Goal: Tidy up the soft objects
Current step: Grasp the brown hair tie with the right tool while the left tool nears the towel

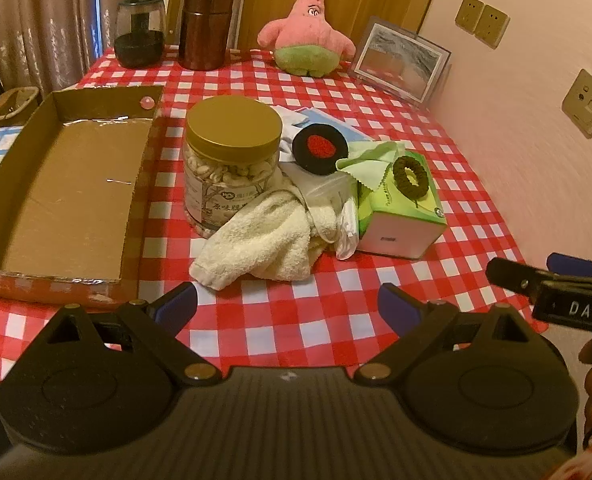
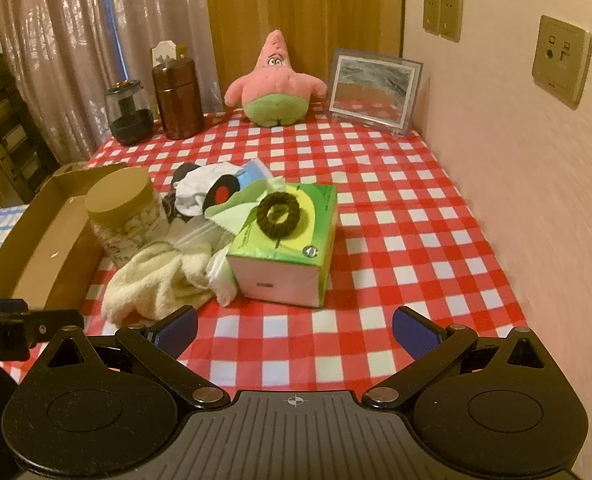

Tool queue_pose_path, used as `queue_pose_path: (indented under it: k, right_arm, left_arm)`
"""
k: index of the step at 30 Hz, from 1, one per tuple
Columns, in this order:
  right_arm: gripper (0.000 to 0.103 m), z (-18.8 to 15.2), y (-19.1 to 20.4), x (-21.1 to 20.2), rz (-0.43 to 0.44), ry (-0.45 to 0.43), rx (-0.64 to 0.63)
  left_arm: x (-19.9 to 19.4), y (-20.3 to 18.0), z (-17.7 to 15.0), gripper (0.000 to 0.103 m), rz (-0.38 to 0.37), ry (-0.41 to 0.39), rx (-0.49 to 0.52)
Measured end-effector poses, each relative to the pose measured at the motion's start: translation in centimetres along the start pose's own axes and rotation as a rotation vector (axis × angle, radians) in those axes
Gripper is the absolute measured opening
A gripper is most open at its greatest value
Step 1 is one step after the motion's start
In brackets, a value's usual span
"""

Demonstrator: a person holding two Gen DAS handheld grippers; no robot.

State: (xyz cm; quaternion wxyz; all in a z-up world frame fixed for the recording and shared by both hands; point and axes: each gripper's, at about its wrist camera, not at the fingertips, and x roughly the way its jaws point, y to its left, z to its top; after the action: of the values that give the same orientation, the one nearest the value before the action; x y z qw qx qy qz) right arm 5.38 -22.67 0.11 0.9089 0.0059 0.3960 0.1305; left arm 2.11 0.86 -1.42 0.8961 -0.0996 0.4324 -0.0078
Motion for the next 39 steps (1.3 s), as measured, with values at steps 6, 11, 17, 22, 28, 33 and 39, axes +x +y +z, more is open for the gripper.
queue_pose_path:
  k: [6, 11, 17, 22, 28, 33, 39]
  right_arm:
    - [0.103, 1.4, -0.7, 1.7, -0.002, -0.009, -0.013]
    - [0.102, 2.7, -1.1, 3.4, 0.001, -0.017, -0.028]
    - [0.102, 4.1, -1.1, 5.9, 0.015, -0.025, -0.037]
    - [0.102, 5.1, -0.9, 8.2, 0.025, -0.020, -0.046]
    - [0.090, 5.9, -0.1, 10.9, 0.039, -0.023, -0.062]
    - [0.078, 6.1, 0.7, 13.0, 0.031, -0.023, -0.098]
    - [0.060, 6.0, 1.1, 14.6, 0.025, -0.012, -0.122]
  left_arm:
    - [2.0, 0.6, 0.8, 0.096, -0.002, 0.004, -0.003]
    - [3.7, 0.9, 1.6, 0.096, 0.004, -0.004, 0.011]
    - [5.8, 0.9, 2.3, 0.096, 0.005, -0.016, 0.026]
    - [7.2, 1.1, 2.7, 0.096, 0.003, -0.025, 0.023]
    - [8.7, 1.5, 2.8, 0.096, -0.008, -0.025, 0.004]
    - [9.8, 1.9, 2.9, 0.095, -0.014, -0.021, -0.001]
    - [10.9, 2.0, 2.6, 0.093, -0.034, -0.011, -0.006]
